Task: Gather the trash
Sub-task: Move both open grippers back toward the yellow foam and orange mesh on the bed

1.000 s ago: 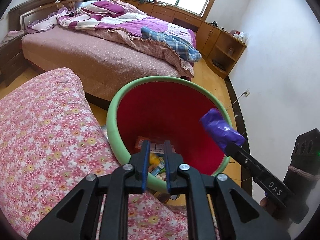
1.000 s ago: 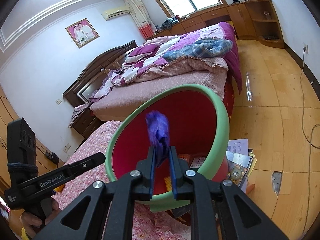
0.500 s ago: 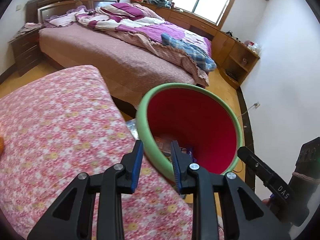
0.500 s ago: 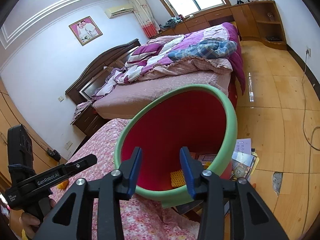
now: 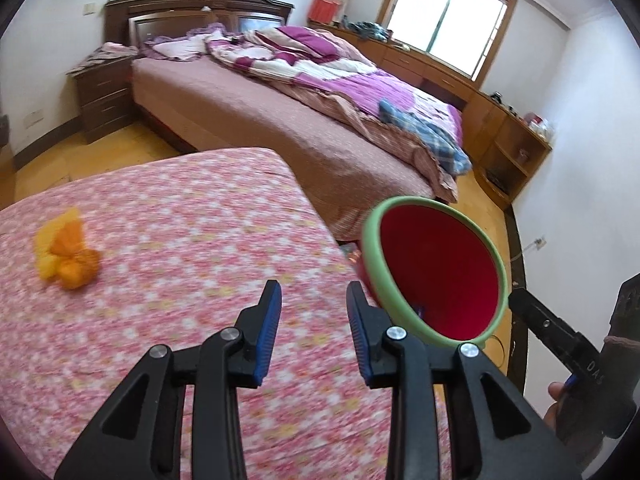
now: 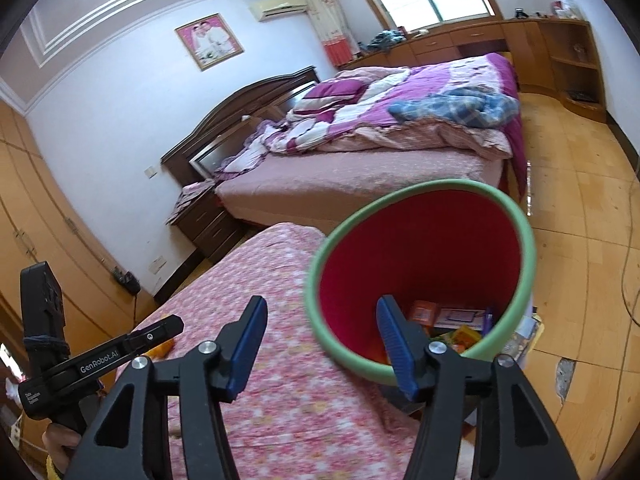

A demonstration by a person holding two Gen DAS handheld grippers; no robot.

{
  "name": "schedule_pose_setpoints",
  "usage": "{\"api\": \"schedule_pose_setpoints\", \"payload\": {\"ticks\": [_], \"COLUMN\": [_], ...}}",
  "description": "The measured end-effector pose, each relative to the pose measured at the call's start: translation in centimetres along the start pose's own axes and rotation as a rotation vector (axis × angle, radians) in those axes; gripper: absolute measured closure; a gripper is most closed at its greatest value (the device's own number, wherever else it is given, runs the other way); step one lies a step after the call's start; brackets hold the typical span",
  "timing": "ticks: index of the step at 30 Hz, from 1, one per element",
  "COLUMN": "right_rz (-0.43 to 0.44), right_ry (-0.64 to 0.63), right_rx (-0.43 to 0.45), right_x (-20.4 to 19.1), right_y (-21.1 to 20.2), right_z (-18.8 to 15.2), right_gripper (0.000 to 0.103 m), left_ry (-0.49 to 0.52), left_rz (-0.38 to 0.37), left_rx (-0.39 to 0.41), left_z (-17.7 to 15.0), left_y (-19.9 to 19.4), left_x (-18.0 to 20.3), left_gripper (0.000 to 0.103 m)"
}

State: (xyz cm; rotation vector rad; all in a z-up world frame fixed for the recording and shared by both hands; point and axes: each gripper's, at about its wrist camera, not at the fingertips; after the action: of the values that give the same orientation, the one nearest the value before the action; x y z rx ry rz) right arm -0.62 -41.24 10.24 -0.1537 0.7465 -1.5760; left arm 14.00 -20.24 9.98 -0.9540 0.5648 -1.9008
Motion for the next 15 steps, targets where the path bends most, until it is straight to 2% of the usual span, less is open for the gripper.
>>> {"api": "schedule_pose_setpoints", "payload": {"ticks": [5, 15], "right_rz": [0.046, 0.142], "right_ry": [-0.056, -0.174], "right_rx": [-0.020, -0.056], "right_x": [-3.4, -10.4], "right_y": [0.3, 1.7], "right_z": [0.8, 3.1], "right_gripper": [0.043, 0.043], "left_ry": [-0.023, -0.098], "left_rz": [0.042, 0.170], "left_rx": [0.025, 0.104], "left_z": [0.9, 2.9], "left_y": [-2.2, -6.7], "left_x": [-2.8, -11.1], "left_gripper": [0.069, 0.069]}}
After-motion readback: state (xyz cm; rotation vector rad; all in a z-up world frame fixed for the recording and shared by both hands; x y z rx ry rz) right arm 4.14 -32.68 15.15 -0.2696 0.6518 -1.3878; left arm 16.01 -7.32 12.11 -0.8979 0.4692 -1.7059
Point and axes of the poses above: each gripper's, at about its wrist camera, not at the fingertips, and y roughly the way its jaws point, x to its right, z to its top, and after that the axes turned 11 degrees about -y, right-handed
